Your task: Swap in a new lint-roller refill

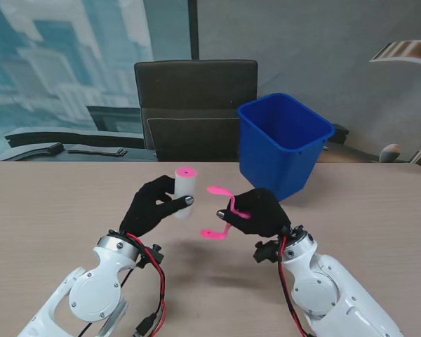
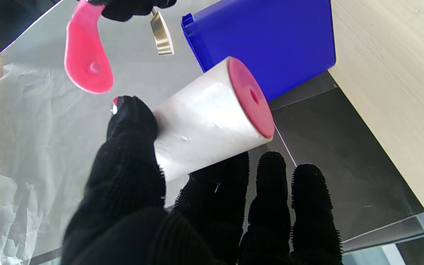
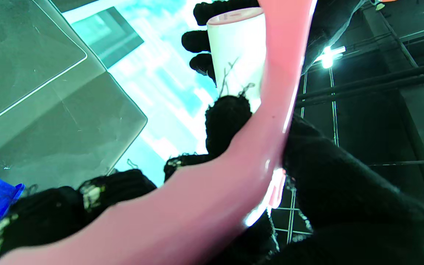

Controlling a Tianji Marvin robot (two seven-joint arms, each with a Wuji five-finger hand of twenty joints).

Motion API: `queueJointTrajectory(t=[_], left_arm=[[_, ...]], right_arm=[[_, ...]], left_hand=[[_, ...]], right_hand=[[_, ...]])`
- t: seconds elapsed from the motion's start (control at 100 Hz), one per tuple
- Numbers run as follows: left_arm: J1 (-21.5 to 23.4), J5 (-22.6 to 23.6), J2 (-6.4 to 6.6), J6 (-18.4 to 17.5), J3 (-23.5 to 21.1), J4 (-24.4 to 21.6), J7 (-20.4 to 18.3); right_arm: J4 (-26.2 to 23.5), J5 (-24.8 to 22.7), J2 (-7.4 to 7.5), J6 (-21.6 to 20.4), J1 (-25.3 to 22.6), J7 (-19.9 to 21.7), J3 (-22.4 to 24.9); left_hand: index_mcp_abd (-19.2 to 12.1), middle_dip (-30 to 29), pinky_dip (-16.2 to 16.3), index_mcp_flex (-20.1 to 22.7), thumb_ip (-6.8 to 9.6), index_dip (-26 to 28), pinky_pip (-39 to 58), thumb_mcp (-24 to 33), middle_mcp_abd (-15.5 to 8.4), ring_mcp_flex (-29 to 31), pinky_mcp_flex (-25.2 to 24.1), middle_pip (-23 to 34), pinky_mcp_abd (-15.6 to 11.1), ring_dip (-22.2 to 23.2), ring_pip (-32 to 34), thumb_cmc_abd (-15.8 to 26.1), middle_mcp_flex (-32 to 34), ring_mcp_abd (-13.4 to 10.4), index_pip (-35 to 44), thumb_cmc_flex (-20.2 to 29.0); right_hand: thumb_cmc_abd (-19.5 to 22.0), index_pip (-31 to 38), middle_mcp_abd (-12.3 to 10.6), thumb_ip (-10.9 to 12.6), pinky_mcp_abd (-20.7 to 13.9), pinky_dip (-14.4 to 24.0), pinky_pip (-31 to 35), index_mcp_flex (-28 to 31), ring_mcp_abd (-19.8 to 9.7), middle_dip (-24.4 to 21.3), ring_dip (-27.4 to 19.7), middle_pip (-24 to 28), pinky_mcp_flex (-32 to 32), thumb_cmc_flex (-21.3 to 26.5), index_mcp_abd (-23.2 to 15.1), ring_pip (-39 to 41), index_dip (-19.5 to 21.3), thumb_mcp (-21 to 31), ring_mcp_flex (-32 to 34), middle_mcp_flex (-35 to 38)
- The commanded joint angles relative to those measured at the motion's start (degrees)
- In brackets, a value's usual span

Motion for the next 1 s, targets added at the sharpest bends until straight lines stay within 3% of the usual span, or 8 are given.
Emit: queueJointTrajectory(t=[0.0,0.42,0.99], left_arm=[[0.2,-0.9,-0.46,0.1,0.6,-0.3,-1.3],[-0.5,-6.5,-0.24,1.1,3.6,-0.6,-4.6],[-1.1,-6.3,0.2,1.8,3.9,-0.2,-6.5]], right_arm=[[-0.2,0.1,-0.63,0.0,0.0,0.2,-0.4],[0.7,-0.4,-0.92,1.2,1.0,-1.6,-1.2],[-1.0,-0.8,-0.7,2.2,0.2,-1.3,-0.4]], left_hand=[[-11.9,1.6,-0.8,2.8,3.27,4.3,2.2,6.8,-3.7,0.0,-0.4,1.2,-2.1,0.9,1.8,9.0,-1.7,-2.3,13.9,10.4],[-12.0,1.5,-1.0,2.5,3.38,4.0,2.5,6.2,-3.7,0.1,-0.2,1.5,-2.2,1.0,2.2,9.2,-1.7,-2.3,14.4,10.8],[-11.5,1.3,-1.2,2.5,3.51,4.5,2.6,5.7,-3.4,0.2,-0.4,1.4,-2.0,0.8,2.2,9.3,-1.6,-2.1,14.7,11.1]], right_hand=[[3.9,0.2,-3.2,2.4,-46.9,1.3,11.4,3.7,-39.5,1.5,2.0,6.8,2.0,0.3,0.3,6.7,0.9,0.0,0.4,2.1],[4.8,0.3,-3.2,2.6,-46.7,1.9,11.4,4.2,-39.4,1.6,2.5,7.2,2.0,0.0,0.1,6.7,1.3,-1.5,0.4,2.1],[4.9,0.2,-3.3,2.7,-46.6,2.1,11.4,4.2,-39.4,1.6,2.7,7.3,2.0,0.0,0.0,6.7,1.5,-1.6,0.4,2.1]])
